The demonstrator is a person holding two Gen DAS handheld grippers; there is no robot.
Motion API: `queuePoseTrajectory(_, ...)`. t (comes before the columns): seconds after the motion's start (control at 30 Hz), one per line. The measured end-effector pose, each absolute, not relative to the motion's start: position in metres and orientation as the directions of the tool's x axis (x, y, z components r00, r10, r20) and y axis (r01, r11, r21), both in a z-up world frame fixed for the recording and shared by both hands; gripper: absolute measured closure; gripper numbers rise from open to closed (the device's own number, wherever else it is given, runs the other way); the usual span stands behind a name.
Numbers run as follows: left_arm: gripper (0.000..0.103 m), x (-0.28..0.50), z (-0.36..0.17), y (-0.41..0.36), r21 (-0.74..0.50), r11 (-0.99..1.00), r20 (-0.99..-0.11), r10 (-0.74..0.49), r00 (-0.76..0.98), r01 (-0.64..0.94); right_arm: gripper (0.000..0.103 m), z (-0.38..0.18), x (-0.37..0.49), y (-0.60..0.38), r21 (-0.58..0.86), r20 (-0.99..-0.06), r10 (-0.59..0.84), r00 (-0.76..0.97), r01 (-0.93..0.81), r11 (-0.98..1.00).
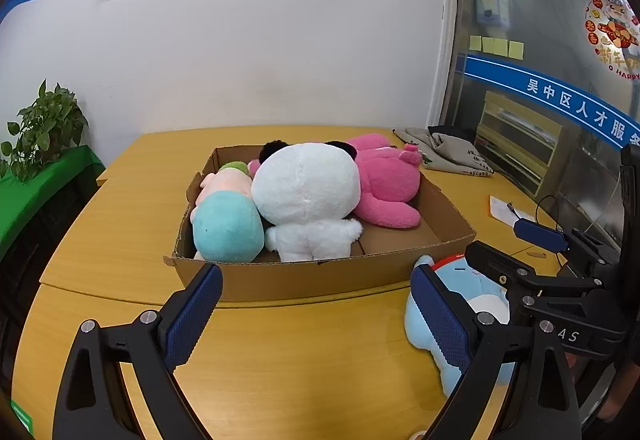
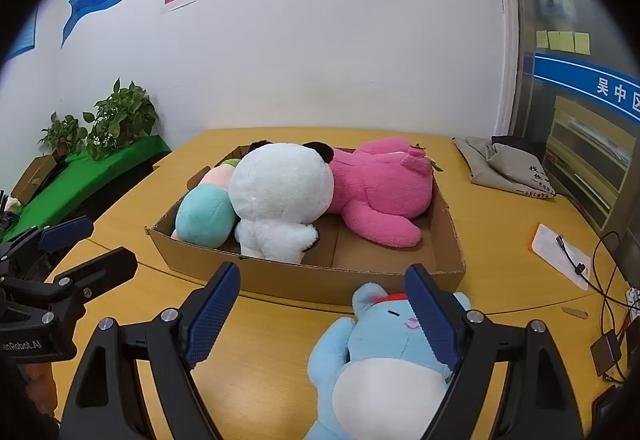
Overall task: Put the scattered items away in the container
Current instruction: 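Move both grippers to the light-blue cat plush on the table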
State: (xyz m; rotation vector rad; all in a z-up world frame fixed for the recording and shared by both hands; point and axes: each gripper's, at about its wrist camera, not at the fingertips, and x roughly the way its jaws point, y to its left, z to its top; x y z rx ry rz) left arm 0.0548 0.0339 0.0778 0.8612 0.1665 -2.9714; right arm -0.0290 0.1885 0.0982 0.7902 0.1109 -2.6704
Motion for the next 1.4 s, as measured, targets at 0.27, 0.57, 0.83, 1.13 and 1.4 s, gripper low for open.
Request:
queuePoseTrajectory(0.27,0.006,0.051,0.066,0.036,-0.100,-0.993,-0.565,0.007,-0.825,0.060,0.019,0.093,-0.030,0.190,0.023,-0.550,-0.304,-0.778,0.350,-0.937)
queuePoseTrajectory(0.57,0.006,0.049,0.062,0.037,-0.110,-0.993,-0.568,0.020,-0.823,0.052,0.019,0.088,-0.032,0.190,0.019,-0.565,-0.298,-0.769,0.349,-0.937)
queuePoseTrajectory(0.83,0.006,0.045,0.059,0.040,-0.105,-0.994,-0.581,0.030,-0.813,0.038,0.019,0.087,-0.035,0.196,0.033,-0.563,-0.293,-0.773,0.333,-0.942)
queuePoseTrajectory(1.13,0.006,0.025,0.056,0.057,-0.202,-0.978,-0.600,0.169,-0.782,-0.057,0.019,0.089,-0.028,0.222,0.048,-0.533,-0.306,-0.789,0.332,-0.942)
queuePoseTrajectory(1.4,0.006,-0.005,0.034,0.094,-0.289,-0.940,-0.640,0.332,-0.693,-0.184,0.019,0.072,-0.029,0.293,0.069,-0.561,-0.235,-0.794,0.239,-0.969)
